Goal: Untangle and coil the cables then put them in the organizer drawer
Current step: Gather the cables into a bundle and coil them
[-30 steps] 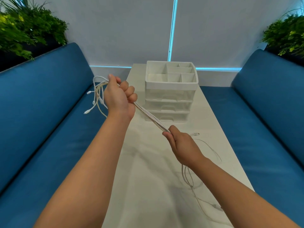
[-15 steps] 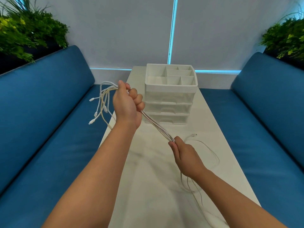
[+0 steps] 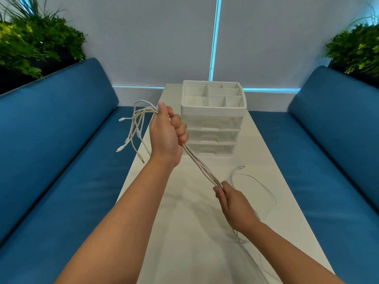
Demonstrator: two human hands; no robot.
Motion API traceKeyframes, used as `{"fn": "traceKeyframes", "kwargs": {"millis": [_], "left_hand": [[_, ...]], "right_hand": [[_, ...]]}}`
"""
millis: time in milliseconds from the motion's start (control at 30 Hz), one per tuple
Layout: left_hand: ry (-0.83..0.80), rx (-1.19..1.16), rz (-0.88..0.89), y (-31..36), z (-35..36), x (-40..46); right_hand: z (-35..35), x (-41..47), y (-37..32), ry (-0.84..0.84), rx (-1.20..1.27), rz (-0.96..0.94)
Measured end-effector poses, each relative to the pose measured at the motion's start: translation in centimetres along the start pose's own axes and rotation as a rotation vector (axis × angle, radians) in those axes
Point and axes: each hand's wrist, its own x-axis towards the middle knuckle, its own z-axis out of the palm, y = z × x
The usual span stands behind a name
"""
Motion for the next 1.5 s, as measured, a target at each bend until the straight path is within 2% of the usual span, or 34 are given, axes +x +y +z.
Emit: {"fn": "traceKeyframes", "kwargs": {"millis": [100, 267, 333, 500, 600, 733, 867, 967, 1067, 1200, 1333, 1400, 1500], "left_hand": [[0.014, 0.007, -0.008, -0.3, -0.1, -0.1], [0.044, -0.041, 0.008, 0.3, -0.5, 0.6], [0.072, -0.053, 0.021, 0.6, -0.8, 1.0], [0.118, -0.040, 0.051, 0.6, -1.0, 1.5], [0.107, 0.007, 0.061, -0.2, -0.6, 1.0], [0.107, 0.018, 0.056, -0.9, -0.4, 0.7], [0.053, 0.047, 0.007, -1.2, 0.0, 0.2], [-0.016, 0.036, -0.013, -0.9, 0.4, 0.2], [-0.071, 0.024, -0.041, -0.7, 0.9, 0.1], [-0.108, 0.016, -0.088, -0.9, 1.8, -0.3], [-0.108, 0.025, -0.059, -0.5, 1.5, -0.3], [-0.094, 0.024, -0.053, -0.6, 1.2, -0.4], [-0.093, 0.003, -0.045, -0.4, 1.1, -0.5]], "right_hand": [[0.0, 0.7, 0.0, -0.019, -0.154, 0.046], [-0.6, 0.5, 0.6, -0.004, 0.247, -0.084], [-0.8, 0.4, 0.6, 0.015, 0.317, -0.108], [-1.5, -0.1, 0.5, 0.004, 0.195, -0.180], [-1.5, 0.3, 1.0, -0.025, 0.187, -0.077], [-1.3, 0.7, 0.7, -0.089, 0.005, 0.043], [-2.0, 0.5, 1.6, -0.317, 0.176, 0.005], [-3.5, 1.4, 0.7, -0.473, 0.251, 0.053], [-6.1, 3.6, -3.5, -0.401, 0.491, 0.034], [-7.3, 5.9, -9.1, -0.407, 0.744, -0.035], [-5.7, 5.8, -9.7, -0.334, 0.878, 0.039], [-5.4, 5.6, -9.4, -0.368, 0.926, 0.062], [-5.2, 4.8, -8.5, -0.567, 1.185, 0.179]]}}
